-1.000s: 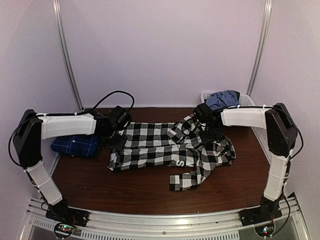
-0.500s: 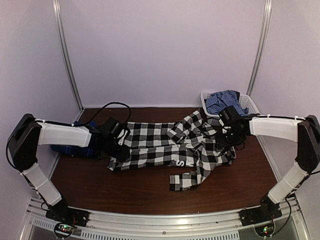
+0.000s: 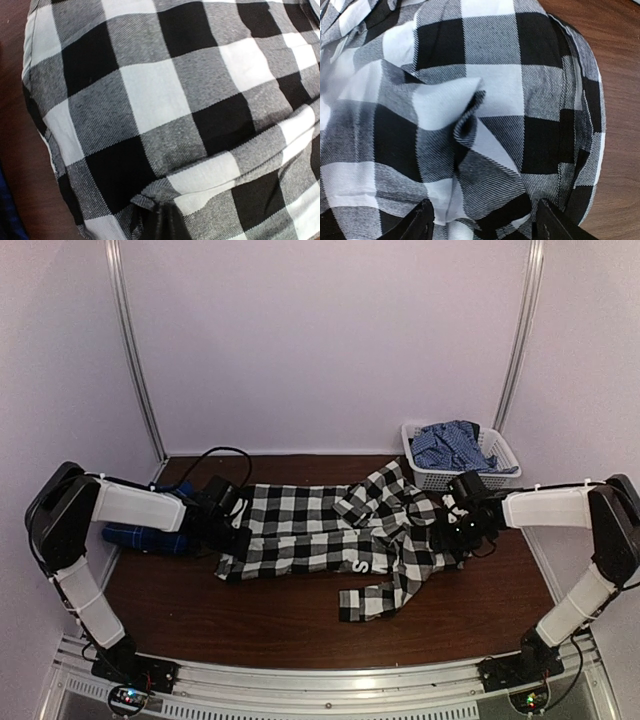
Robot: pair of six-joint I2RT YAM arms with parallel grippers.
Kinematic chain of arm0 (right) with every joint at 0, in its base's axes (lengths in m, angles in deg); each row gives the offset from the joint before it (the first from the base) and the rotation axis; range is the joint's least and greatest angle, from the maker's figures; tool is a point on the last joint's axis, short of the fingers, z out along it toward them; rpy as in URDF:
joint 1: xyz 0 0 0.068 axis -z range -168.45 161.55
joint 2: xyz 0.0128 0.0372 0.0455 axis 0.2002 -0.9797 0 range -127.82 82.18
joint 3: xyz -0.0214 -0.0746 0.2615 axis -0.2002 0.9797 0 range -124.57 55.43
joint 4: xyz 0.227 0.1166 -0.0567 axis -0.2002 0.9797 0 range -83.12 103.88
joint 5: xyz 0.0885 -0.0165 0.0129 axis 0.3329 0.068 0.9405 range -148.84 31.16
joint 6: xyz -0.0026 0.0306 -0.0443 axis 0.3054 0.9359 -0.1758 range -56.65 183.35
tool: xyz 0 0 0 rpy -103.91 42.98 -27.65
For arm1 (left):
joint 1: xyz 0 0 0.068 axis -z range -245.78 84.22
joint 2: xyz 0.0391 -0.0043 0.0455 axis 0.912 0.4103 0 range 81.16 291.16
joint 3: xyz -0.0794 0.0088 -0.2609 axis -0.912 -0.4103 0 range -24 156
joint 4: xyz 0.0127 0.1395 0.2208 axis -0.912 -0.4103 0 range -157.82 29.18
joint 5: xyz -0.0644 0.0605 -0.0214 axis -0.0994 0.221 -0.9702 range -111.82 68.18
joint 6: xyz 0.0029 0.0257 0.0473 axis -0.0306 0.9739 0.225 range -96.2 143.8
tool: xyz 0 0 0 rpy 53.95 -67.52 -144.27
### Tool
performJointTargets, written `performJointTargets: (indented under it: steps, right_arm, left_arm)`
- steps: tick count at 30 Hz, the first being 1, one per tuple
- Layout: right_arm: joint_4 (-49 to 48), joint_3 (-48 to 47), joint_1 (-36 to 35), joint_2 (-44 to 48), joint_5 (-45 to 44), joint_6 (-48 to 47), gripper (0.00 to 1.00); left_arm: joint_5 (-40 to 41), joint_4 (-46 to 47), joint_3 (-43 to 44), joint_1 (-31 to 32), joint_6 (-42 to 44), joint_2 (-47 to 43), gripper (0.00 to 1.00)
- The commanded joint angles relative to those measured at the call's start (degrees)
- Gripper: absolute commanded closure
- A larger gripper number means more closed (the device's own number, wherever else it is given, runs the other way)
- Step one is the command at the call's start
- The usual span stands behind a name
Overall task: Fold and stack the long sleeve shirts
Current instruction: Smooth out the 1/3-folded shirt at the center of the board.
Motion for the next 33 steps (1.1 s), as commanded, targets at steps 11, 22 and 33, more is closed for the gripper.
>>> performJointTargets:
  steps: [11, 22, 33]
  right_arm:
    - [-2.47, 3.73, 3.46, 3.87, -4.21, 1.48, 0.32]
    - [-6.49, 10.35, -1.71, 11.11, 2.68, 6.07, 0.37]
    - [-9.45, 15.62, -1.31, 7.3, 2.72, 10.68, 0.43]
  left_arm:
    - [12.47, -1.04, 0.65, -0.26, -0.45, -1.99, 1.0]
    - [-8.85, 11.88, -8.1, 3.8, -7.43, -12.22, 0.76]
    - [-9.87, 16.1, -16.06, 6.5, -12.36, -7.35, 0.83]
